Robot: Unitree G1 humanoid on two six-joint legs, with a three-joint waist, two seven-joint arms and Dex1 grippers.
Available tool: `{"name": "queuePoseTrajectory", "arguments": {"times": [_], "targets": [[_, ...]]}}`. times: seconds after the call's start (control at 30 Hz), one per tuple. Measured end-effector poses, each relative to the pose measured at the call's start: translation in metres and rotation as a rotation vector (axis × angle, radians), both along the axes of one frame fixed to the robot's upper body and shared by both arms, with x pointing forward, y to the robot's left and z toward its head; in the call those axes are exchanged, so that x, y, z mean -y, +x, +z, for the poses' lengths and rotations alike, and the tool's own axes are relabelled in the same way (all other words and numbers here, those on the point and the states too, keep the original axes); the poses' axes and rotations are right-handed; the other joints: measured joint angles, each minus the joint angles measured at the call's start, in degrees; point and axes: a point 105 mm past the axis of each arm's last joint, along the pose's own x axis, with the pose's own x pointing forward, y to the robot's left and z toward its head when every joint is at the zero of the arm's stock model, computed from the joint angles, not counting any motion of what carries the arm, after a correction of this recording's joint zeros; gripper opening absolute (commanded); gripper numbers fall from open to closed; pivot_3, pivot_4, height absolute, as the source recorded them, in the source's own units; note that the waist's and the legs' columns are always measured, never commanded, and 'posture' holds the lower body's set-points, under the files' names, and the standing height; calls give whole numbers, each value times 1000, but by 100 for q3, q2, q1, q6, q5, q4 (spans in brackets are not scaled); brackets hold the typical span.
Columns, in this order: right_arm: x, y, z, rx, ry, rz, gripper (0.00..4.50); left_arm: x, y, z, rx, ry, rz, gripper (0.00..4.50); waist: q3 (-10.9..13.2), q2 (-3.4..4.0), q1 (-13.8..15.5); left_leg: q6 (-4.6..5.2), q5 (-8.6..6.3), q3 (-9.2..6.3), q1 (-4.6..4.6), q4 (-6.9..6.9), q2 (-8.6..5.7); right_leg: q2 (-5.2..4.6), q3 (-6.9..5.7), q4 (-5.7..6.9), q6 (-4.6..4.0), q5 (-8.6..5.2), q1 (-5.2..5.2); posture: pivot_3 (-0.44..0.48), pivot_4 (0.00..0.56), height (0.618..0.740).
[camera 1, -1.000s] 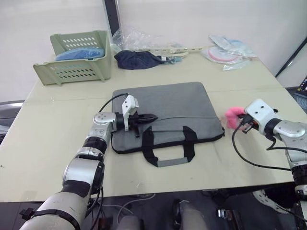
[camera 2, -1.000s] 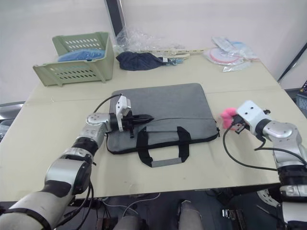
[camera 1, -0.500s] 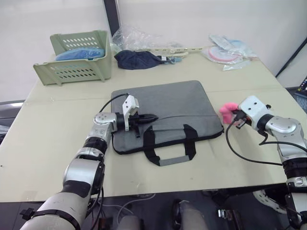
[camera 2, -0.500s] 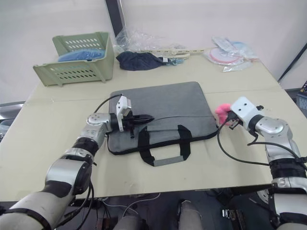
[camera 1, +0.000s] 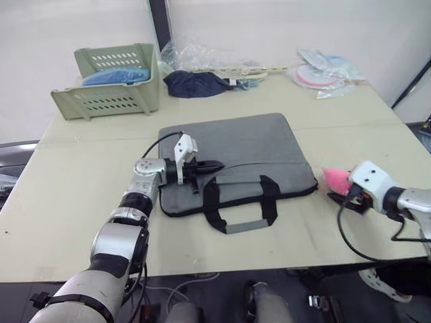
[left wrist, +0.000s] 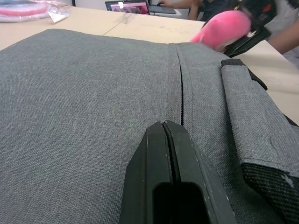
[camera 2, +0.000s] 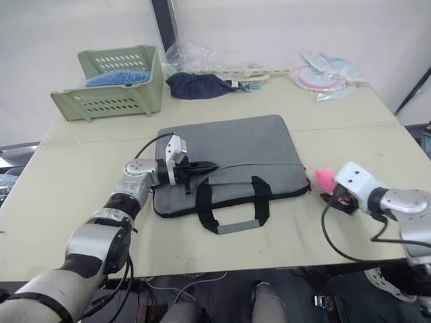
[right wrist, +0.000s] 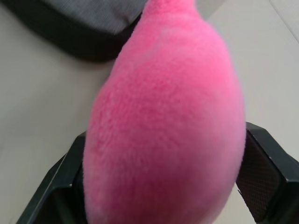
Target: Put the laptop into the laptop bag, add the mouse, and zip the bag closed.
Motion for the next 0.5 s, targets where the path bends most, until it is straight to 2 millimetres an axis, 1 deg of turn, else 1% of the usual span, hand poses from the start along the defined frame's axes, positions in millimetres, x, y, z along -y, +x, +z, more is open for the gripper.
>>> {"name": "queuePoseTrajectory", "arguments": {"times": [0.07, 0.13, 0.27, 0.37, 0.43, 0.5], "targets": [[4, -7, 7, -9, -4, -9, 3805, 0, 0, -1, -2, 0, 2, 0, 1, -3, -12, 1, -1, 0, 4, 0, 0, -1, 1, -5, 6, 4, 5, 0, 150, 740], [4, -9, 14, -8, -1, -13, 3805, 0, 0, -1, -3, 0, 3, 0, 1, -3, -16, 4, -2, -2, 8, 0, 0, -2, 1, -8, 8, 5, 9, 0, 150, 740], [4, -11, 40, 19, -28, -1, 3805, 3, 0, 0, 0, 4, -4, 0, 1, 2, 13, 7, -4, -12, 2, -3, -2, -2, -4, -19, 8, 5, 9, 0, 150, 740], [-7, -17, 54, 1, -37, 51, 3805, 4, 0, 0, 2, 6, -7, 0, 1, 1, 29, 9, -5, -16, 1, -3, -5, -3, -6, -24, 8, 5, 13, 0, 150, 740], [-15, -25, 60, -41, -45, 94, 3805, 4, 0, 1, 3, 7, -8, 0, 3, -2, 33, 9, -5, -19, 1, -2, -4, -3, -8, -24, 9, 5, 15, 0, 150, 740], [-19, -35, 63, -102, -56, 126, 3805, 5, 0, 0, 3, 9, -9, 0, 3, -2, 36, 10, -6, -22, 1, -2, -5, -3, -8, -27, 10, 6, 18, 0, 150, 740]]}}
